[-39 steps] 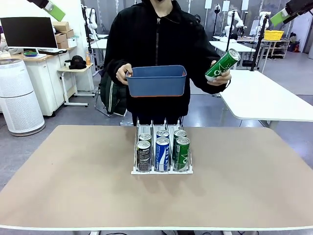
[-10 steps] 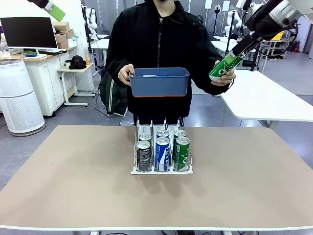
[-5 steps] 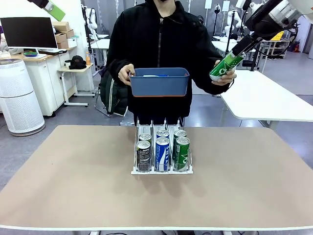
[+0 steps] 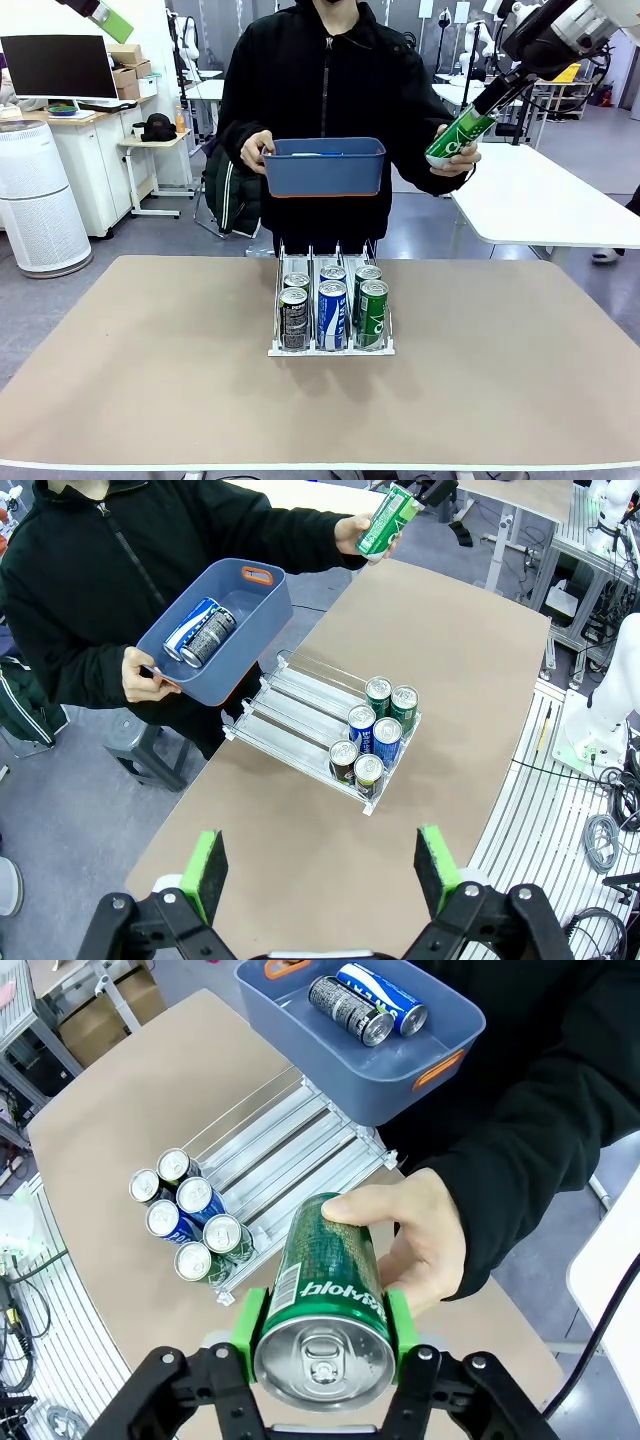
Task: Fill the beverage cans into the dispenser.
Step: Pick up the Sprite handed by the human.
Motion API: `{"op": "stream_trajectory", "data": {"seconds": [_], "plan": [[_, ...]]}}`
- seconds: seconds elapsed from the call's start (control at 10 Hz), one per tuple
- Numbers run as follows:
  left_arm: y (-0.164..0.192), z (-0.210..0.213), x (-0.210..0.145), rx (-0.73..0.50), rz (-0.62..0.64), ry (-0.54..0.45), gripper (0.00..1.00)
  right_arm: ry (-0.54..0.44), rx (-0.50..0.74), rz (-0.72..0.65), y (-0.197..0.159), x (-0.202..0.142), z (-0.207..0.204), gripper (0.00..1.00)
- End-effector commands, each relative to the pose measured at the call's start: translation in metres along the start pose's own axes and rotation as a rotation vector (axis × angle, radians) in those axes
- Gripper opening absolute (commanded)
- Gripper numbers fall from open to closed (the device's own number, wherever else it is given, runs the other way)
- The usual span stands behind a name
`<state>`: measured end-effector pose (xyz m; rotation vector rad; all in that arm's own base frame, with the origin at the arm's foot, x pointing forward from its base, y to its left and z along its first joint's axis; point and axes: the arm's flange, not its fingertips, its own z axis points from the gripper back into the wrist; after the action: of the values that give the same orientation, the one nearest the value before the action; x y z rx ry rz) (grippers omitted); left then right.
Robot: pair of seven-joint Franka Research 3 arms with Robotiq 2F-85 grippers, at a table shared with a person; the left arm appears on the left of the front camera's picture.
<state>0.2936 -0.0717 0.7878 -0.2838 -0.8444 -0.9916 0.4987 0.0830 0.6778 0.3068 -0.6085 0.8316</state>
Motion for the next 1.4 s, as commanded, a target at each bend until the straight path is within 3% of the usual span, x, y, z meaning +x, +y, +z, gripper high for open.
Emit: {"op": "stream_trajectory", "data": {"seconds": [0.0,0.1,1.3], "plan": [[0.0007,0.0002,-0.0004,0.004,0.003,0.002,1.00,-0.007,-0.003,-0.017,-0.0012,-0.0012,-0.0003,0.06],[0.0007,0.0002,-0.0004,0.004,0.003,0.002,1.00,-0.004,-0.004,-0.019,-0.0015,-0.0017,-0.0005,0.00],[0.0007,0.0002,-0.0004,0.004,0.003,0.002,1.00,0.001,-0.001,-0.003,-0.0014,-0.0013,0.0011,0.00]]}}
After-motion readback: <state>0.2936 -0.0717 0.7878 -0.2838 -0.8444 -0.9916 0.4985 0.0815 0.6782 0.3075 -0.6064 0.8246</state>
